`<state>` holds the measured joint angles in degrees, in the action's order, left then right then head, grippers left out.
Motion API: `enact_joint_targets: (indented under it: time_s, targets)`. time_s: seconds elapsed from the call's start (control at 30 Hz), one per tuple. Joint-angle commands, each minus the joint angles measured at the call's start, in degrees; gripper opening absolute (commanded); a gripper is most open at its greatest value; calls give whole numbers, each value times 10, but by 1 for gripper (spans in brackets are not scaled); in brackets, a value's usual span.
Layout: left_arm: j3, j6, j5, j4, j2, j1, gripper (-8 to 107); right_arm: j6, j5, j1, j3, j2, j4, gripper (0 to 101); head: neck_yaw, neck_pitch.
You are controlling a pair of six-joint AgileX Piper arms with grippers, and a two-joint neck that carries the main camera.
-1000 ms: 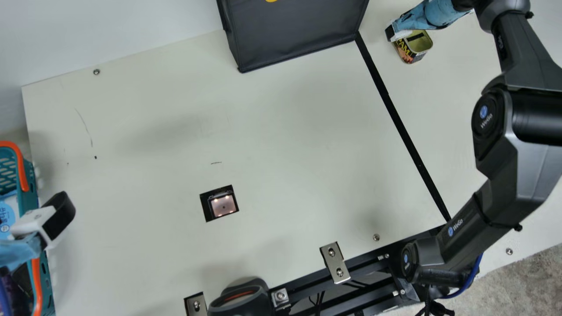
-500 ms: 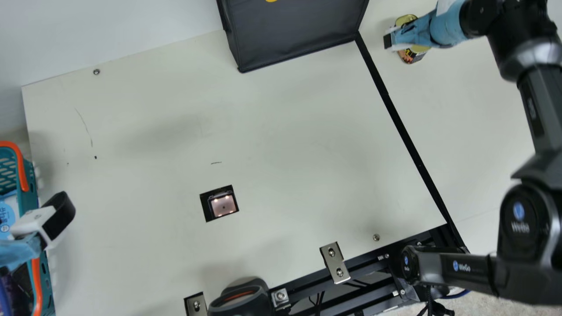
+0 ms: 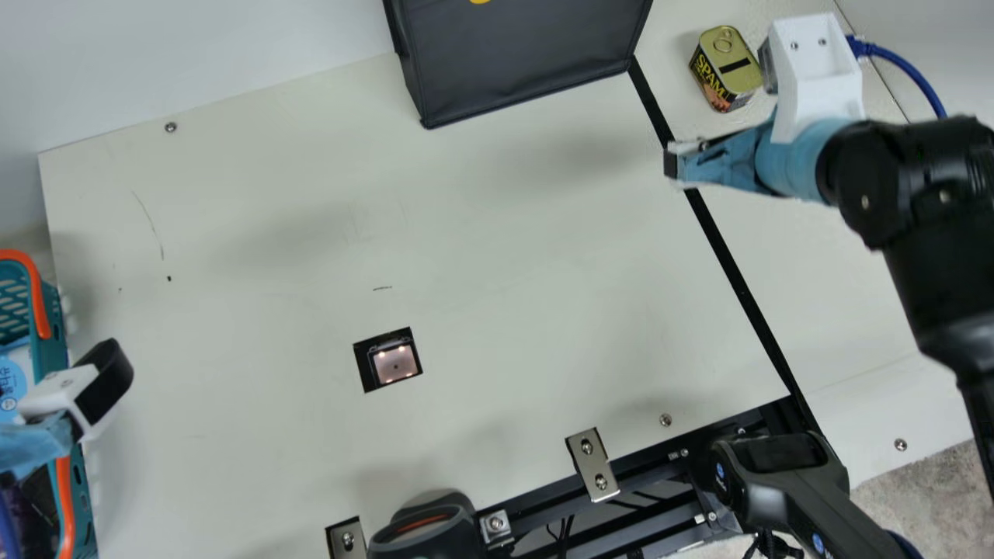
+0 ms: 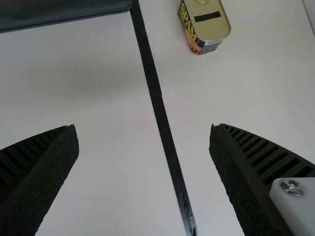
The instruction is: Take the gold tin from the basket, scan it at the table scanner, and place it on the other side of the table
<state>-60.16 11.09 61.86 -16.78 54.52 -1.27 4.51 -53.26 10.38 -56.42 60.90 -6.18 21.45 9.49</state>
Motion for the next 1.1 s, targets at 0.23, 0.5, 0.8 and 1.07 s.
enact_joint_targets:
  time_s: [0.23,0.5,0.8,1.07]
  targets:
    - [-34,-43,30,60,-44,11,90,-5,-70,-50,-47,-85,17,95,-79,-16]
    - [-80,-102,70,140,-103,26,90,-38,-146,-100,-118,-165,47,95,-186,-16]
    - [-88,-111,77,153,-113,29,90,-45,-167,-110,-136,-186,53,95,-199,-16]
    - [-88,-111,77,153,-113,29,90,-45,-168,-110,-136,-187,54,95,-199,-16]
